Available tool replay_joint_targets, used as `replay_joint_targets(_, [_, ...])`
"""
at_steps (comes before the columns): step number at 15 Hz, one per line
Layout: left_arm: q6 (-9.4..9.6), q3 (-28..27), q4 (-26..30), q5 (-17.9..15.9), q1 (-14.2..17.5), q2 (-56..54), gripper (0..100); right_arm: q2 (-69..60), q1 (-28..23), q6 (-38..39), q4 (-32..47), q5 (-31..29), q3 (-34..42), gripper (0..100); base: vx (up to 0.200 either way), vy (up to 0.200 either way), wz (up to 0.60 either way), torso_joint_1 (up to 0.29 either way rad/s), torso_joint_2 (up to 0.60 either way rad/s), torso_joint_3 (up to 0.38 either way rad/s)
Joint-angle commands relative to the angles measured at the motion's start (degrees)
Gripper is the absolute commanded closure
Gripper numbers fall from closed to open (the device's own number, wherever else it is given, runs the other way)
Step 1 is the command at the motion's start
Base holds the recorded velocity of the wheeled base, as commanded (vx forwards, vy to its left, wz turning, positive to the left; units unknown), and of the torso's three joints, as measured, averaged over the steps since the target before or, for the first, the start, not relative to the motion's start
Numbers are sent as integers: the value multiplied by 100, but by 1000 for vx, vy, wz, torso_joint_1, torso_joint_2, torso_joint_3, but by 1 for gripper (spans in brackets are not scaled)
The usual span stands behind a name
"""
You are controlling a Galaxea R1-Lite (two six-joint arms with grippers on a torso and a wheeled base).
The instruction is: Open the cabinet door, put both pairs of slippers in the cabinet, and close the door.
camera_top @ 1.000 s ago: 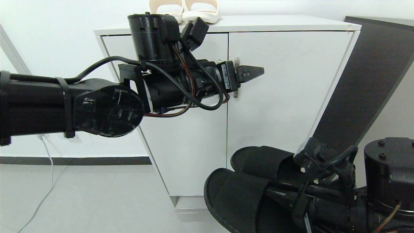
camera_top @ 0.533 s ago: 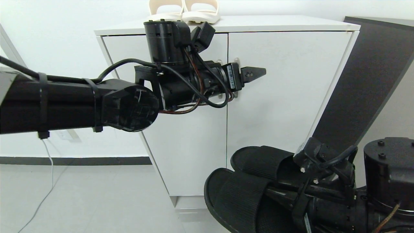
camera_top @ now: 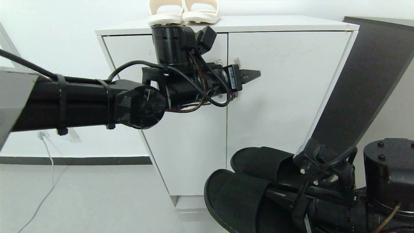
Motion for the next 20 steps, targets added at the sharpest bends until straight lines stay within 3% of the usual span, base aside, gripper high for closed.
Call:
replay_joint_targets(1, [-7,20,3,-23,-32,-16,100,-10,5,-1,0,1,24,100,0,0,0,0,0,0])
replay_joint_targets(9, [1,1084,-67,-67,-225,-869,100,-98,57,-10,0,554,235,100,0,0,0,0,0,0])
replay_joint_targets(13, [-7,1549,-190,-32,-489,-1185,100,-441,84,-256,0,1178,455,100,0,0,0,0,0,0])
replay_joint_targets(20, [-16,2156,-243,-23,-823,-1765,100,-476,84,-379,0,1240,543,100,0,0,0,0,0,0])
